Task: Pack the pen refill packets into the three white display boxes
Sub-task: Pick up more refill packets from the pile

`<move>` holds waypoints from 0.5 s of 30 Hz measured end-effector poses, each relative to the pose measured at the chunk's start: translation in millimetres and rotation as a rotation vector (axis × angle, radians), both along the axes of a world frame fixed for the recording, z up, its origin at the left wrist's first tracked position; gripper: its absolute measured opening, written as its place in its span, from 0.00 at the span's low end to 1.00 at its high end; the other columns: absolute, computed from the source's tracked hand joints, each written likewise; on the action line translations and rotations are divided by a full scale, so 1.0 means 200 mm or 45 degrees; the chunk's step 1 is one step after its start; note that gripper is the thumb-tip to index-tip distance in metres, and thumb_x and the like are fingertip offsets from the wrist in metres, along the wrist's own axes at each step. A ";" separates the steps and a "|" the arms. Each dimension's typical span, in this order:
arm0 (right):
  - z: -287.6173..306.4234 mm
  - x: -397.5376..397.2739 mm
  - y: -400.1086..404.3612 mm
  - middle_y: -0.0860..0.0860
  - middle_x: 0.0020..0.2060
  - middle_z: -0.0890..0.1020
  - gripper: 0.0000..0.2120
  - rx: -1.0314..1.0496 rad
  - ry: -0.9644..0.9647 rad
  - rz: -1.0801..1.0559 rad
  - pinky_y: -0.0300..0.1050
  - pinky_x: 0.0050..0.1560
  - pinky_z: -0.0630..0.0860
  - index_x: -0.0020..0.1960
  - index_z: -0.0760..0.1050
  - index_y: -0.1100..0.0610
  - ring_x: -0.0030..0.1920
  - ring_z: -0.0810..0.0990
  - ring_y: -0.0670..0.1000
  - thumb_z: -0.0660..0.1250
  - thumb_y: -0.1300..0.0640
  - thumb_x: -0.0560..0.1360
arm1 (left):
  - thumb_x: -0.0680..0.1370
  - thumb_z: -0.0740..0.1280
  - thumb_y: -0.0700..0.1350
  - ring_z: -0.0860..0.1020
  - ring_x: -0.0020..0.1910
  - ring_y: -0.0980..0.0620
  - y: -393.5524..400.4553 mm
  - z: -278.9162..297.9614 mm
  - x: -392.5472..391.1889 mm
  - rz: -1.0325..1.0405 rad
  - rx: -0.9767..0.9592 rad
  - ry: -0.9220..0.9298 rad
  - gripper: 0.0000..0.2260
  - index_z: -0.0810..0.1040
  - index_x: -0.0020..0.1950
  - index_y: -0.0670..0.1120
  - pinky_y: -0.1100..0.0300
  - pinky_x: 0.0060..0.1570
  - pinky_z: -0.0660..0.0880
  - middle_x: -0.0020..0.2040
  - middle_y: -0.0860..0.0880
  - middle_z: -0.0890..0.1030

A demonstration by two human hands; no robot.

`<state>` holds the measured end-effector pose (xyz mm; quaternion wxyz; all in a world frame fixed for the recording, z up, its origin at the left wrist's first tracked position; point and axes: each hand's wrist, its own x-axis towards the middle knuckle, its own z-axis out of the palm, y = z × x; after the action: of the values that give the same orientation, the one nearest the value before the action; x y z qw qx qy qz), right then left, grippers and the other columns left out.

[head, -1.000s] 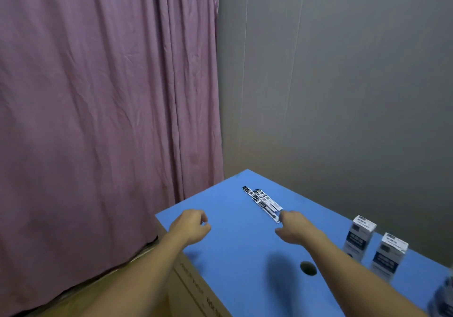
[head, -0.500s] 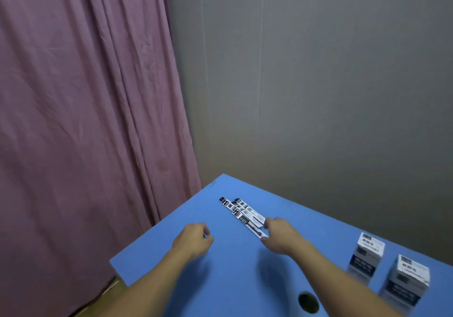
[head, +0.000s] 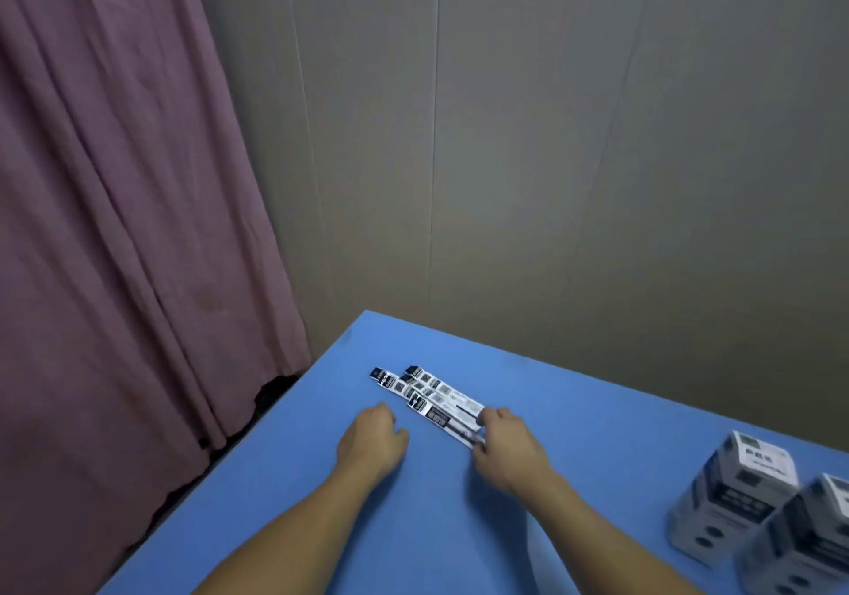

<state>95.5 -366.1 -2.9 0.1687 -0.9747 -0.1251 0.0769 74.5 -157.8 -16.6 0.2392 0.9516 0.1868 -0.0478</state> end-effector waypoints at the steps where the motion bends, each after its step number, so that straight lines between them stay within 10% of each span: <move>1: -0.02 0.01 0.00 0.53 0.60 0.74 0.16 0.004 -0.015 -0.029 0.50 0.57 0.76 0.64 0.71 0.55 0.61 0.74 0.57 0.59 0.54 0.77 | 0.79 0.64 0.54 0.78 0.59 0.46 0.00 -0.01 0.04 0.022 0.000 0.001 0.13 0.74 0.58 0.46 0.54 0.54 0.77 0.60 0.48 0.78; 8: -0.07 0.01 -0.04 0.52 0.61 0.74 0.16 0.052 -0.050 -0.144 0.50 0.57 0.75 0.64 0.71 0.54 0.62 0.74 0.56 0.61 0.56 0.76 | 0.70 0.76 0.61 0.76 0.65 0.42 -0.07 -0.04 0.27 0.299 -0.222 0.071 0.36 0.68 0.68 0.42 0.50 0.57 0.75 0.65 0.44 0.78; 15: 0.00 0.02 -0.08 0.52 0.65 0.73 0.19 0.044 -0.096 -0.158 0.48 0.59 0.74 0.67 0.70 0.56 0.65 0.73 0.55 0.61 0.56 0.77 | 0.71 0.78 0.55 0.76 0.65 0.40 0.02 -0.09 0.29 0.435 -0.299 0.105 0.33 0.68 0.66 0.40 0.49 0.58 0.75 0.66 0.41 0.76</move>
<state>99.5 -382.3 -2.7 0.1850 -0.9797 -0.0722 0.0272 131.5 -154.4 -33.6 0.3450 0.8691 0.3482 -0.0669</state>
